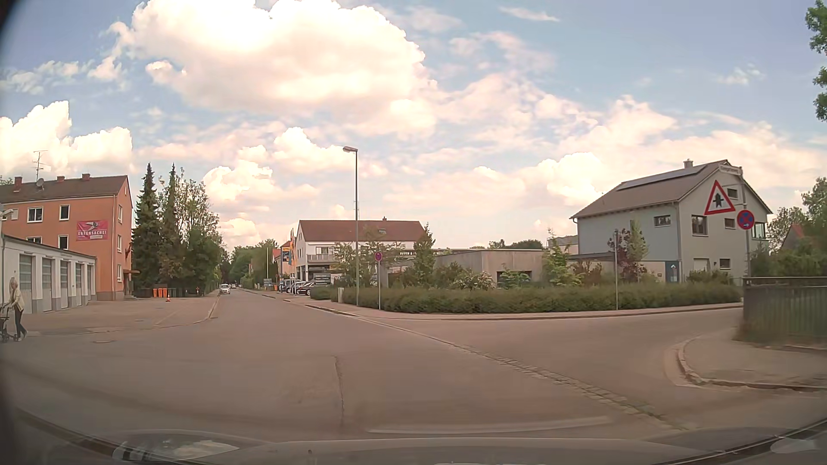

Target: Follow the waypoints while adhering to traffic rules and regulations

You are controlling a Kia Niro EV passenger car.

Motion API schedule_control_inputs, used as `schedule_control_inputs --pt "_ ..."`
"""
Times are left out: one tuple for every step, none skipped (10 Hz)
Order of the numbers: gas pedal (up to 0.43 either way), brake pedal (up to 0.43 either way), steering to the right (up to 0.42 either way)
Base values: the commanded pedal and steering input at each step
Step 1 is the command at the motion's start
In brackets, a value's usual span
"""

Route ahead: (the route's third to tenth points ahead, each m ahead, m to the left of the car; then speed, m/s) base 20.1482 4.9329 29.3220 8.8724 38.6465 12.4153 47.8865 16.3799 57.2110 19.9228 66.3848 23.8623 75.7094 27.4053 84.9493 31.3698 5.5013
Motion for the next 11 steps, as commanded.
schedule_control_inputs --pt "0.059 0.018 -0.108" --pt "0.118 0.018 -0.120" --pt "0.118 0.018 -0.119" --pt "0.118 0.018 -0.118" --pt "0.118 0.018 -0.120" --pt "0.118 0.018 -0.125" --pt "0.118 0.018 -0.127" --pt "0.079 0.018 -0.127" --pt "0.079 0.018 -0.126" --pt "0.079 0.018 -0.126" --pt "0.079 0.018 -0.126"
